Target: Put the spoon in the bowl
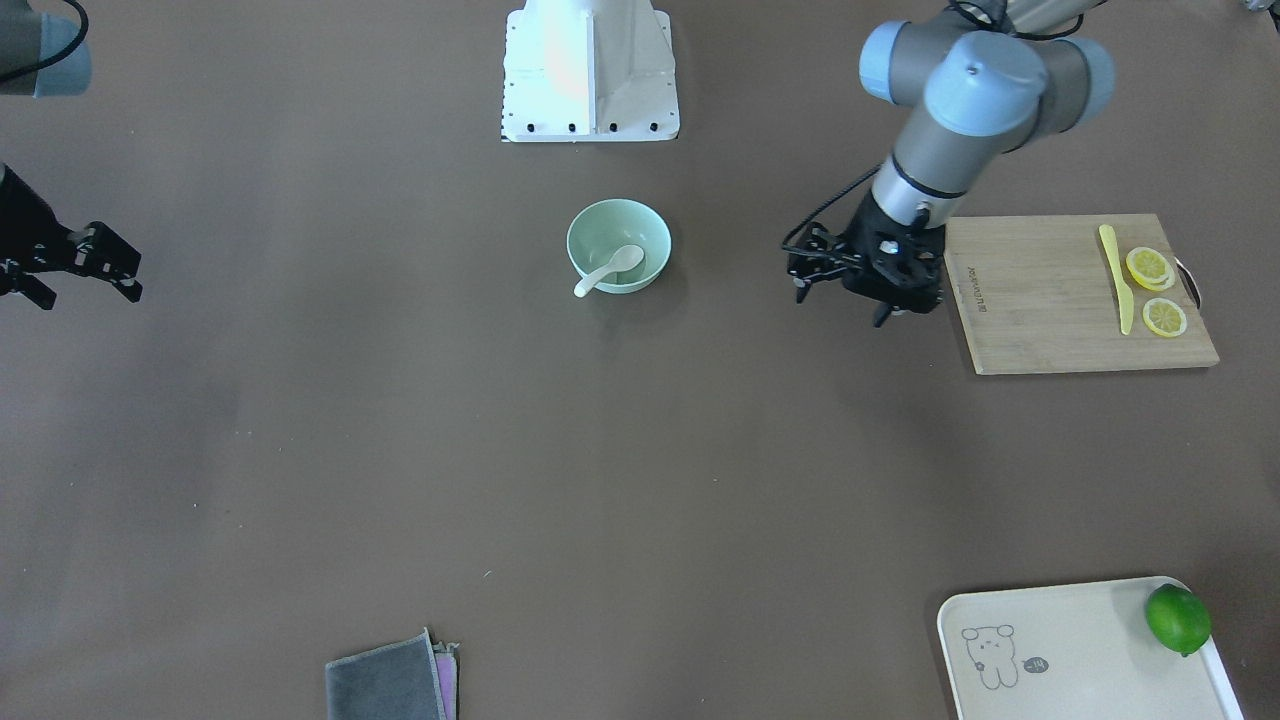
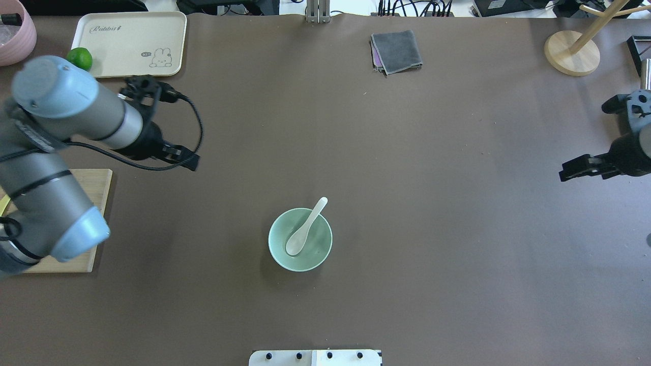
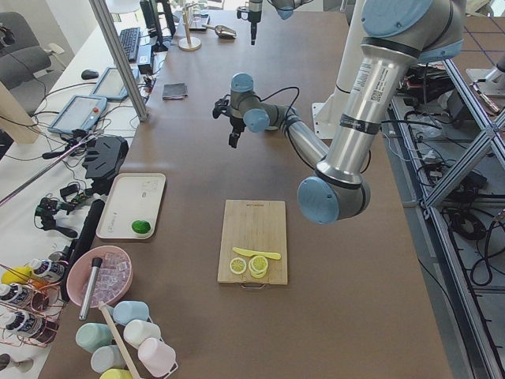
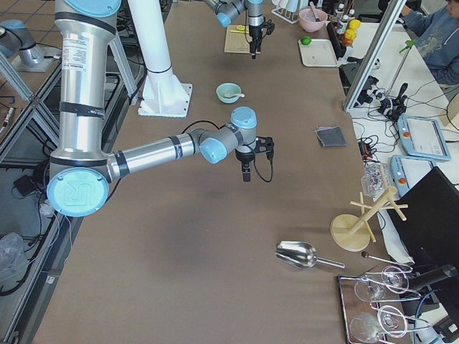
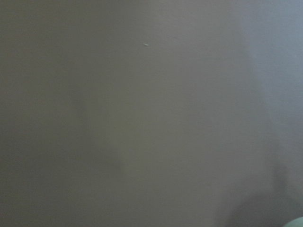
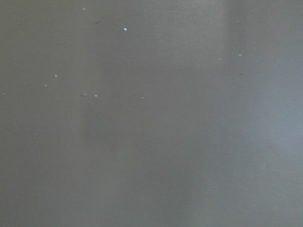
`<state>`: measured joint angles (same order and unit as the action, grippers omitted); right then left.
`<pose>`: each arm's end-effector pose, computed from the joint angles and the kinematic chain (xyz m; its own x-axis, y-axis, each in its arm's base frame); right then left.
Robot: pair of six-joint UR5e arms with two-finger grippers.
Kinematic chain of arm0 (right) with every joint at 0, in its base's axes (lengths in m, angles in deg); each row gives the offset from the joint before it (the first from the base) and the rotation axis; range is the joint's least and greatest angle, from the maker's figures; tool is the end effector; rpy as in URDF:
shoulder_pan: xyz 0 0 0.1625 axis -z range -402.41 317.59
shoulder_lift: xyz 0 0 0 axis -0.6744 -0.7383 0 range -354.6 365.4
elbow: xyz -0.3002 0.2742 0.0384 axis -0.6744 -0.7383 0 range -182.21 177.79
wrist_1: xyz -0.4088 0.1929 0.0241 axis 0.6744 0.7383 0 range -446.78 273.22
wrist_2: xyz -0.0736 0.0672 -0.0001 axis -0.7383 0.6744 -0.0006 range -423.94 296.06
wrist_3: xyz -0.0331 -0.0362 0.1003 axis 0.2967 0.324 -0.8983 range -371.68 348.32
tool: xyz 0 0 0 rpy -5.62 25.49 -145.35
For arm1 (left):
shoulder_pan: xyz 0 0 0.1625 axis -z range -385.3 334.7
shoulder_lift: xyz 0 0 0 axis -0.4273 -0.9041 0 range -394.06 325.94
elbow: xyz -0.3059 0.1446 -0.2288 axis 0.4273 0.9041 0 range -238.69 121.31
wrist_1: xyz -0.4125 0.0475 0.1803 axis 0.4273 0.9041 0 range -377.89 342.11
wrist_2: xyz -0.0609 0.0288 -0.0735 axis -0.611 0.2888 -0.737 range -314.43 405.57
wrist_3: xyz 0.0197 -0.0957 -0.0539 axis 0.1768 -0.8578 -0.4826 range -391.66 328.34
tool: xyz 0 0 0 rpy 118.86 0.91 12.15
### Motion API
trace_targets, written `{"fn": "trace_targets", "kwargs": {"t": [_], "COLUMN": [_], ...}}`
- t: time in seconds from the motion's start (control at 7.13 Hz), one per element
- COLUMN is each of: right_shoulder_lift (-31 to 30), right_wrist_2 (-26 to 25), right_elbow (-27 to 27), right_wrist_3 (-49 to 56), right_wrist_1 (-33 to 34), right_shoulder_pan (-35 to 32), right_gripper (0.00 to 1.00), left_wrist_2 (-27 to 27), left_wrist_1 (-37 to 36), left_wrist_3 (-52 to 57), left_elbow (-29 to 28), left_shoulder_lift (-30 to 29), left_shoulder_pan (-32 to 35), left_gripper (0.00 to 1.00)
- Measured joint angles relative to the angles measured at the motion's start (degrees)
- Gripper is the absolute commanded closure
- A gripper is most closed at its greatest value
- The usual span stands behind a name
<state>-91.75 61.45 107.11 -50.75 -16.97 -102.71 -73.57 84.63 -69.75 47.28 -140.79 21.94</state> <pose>-0.1905 -0.4726 0.5001 0.6943 -0.0602 0.7172 -0.0246 0.9939 0.1072 0.3637 -0.5095 0.3178 0.6150 0.3474 -0.7079 -0.1256 0.9294 0.3469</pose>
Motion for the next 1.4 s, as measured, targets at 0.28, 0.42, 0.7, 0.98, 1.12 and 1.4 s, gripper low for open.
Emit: {"fn": "trace_targets", "kwargs": {"t": [0.28,0.42,0.7,0.98,1.12,1.4], "right_shoulder_lift": [-3.23,-3.70,-3.59,-3.42,-2.72,-0.08], "right_wrist_2": [4.15,5.60,8.16,9.52,10.10,11.08], "right_elbow": [-1.43,-3.23,-8.72,-12.18,-12.37,-12.01], "right_wrist_3": [9.57,14.31,25.85,32.57,33.63,37.68], "right_wrist_1": [0.55,0.73,0.93,1.66,3.97,11.15], "right_shoulder_pan": [-8.45,-12.40,-20.19,-24.79,-25.11,-24.88], "right_gripper": [0.00,0.00,0.00,0.00,0.00,0.00], "left_wrist_2": [-8.77,-11.18,-12.45,-12.70,-12.88,-14.38], "left_wrist_1": [-0.48,-0.78,-5.19,-7.96,-7.83,-7.93], "left_wrist_3": [18.53,27.70,46.69,56.53,55.87,53.57], "left_elbow": [0.11,-1.04,-7.64,-12.12,-12.58,-12.96], "left_shoulder_lift": [10.80,15.45,18.31,19.45,20.42,20.99], "left_shoulder_pan": [14.15,21.13,33.37,40.15,41.36,42.18], "left_gripper": [0.02,0.02,0.02,0.02,0.02,0.02]}}
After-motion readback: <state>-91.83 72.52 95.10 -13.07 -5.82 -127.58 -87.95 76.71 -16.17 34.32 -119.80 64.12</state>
